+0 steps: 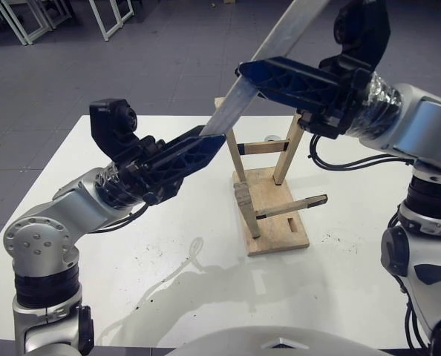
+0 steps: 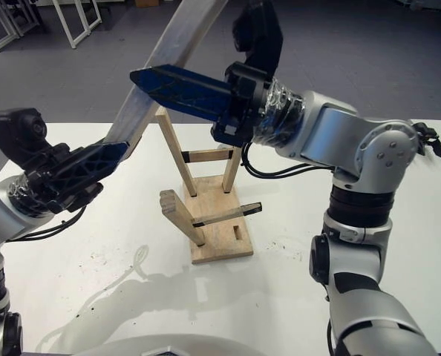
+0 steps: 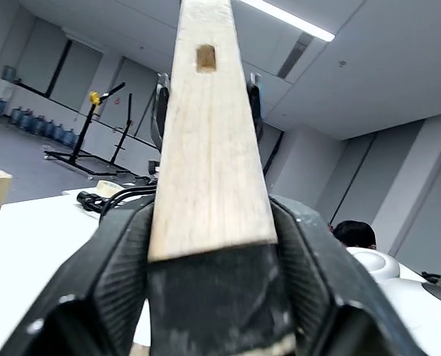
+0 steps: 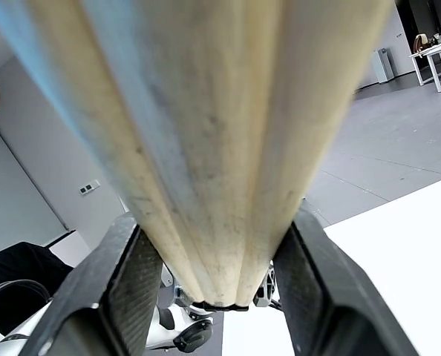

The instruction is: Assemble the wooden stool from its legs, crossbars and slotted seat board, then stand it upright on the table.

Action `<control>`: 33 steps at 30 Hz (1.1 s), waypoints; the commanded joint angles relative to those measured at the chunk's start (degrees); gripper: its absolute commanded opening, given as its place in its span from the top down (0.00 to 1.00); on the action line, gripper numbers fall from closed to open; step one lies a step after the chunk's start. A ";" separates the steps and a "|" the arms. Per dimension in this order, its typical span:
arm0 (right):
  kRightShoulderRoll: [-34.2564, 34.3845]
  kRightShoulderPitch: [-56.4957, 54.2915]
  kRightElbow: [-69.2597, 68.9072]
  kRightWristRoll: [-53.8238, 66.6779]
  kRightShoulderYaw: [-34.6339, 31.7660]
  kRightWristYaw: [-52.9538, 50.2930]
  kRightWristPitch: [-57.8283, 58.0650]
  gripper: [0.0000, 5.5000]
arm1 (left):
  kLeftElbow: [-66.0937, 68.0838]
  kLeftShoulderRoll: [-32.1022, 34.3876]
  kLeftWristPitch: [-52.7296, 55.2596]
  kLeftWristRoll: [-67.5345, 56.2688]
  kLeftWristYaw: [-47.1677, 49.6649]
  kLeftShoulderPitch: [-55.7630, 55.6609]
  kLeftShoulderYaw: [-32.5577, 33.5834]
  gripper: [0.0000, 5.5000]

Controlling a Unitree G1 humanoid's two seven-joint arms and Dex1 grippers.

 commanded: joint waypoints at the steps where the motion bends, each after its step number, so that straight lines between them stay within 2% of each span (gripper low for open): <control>1: -1.13 -1.48 1.37 -0.81 -0.34 -0.08 -2.68 0.63 | 1.23 0.41 -0.69 4.18 -1.42 1.58 0.90 0.48; 3: -2.04 -0.76 2.24 -3.13 -1.21 -0.38 -4.22 0.63 | 1.95 1.23 -1.02 9.98 -3.22 4.61 0.75 0.48; 6: -8.10 2.86 2.53 -9.68 -3.61 1.97 -4.01 0.63 | 3.00 3.74 -3.63 24.96 -7.07 11.59 -1.29 0.48; 10: -19.67 11.15 -0.56 -20.82 -5.46 9.90 -2.03 0.63 | 6.65 0.56 -11.06 45.82 -1.37 12.71 -8.35 0.48; 13: -27.14 17.40 -2.75 -31.62 -2.78 20.09 -3.84 0.63 | 9.31 -5.14 -14.49 57.57 7.10 12.54 -13.42 0.48; 16: -30.53 24.02 -3.60 -42.60 2.14 29.35 -8.88 0.63 | 11.52 -9.38 -18.16 66.00 12.95 12.94 -14.62 0.48; 20: -31.25 31.90 -4.66 -55.83 9.42 35.36 -16.29 0.63 | 13.31 -14.47 -21.68 70.05 15.28 11.30 -14.27 0.48; 24: -27.70 33.78 -3.47 -61.80 12.81 36.99 -18.93 0.63 | 13.40 -15.75 -21.66 71.21 14.14 11.78 -13.78 0.48; 28: -24.76 36.00 -4.59 -63.26 13.30 37.43 -18.34 0.63 | 13.51 -16.24 -21.32 71.75 13.52 11.58 -13.00 0.48; 33: -19.50 39.03 -11.49 -58.87 11.80 34.44 -13.85 0.63 | 13.91 -15.72 -21.46 72.14 12.62 12.18 -10.39 0.48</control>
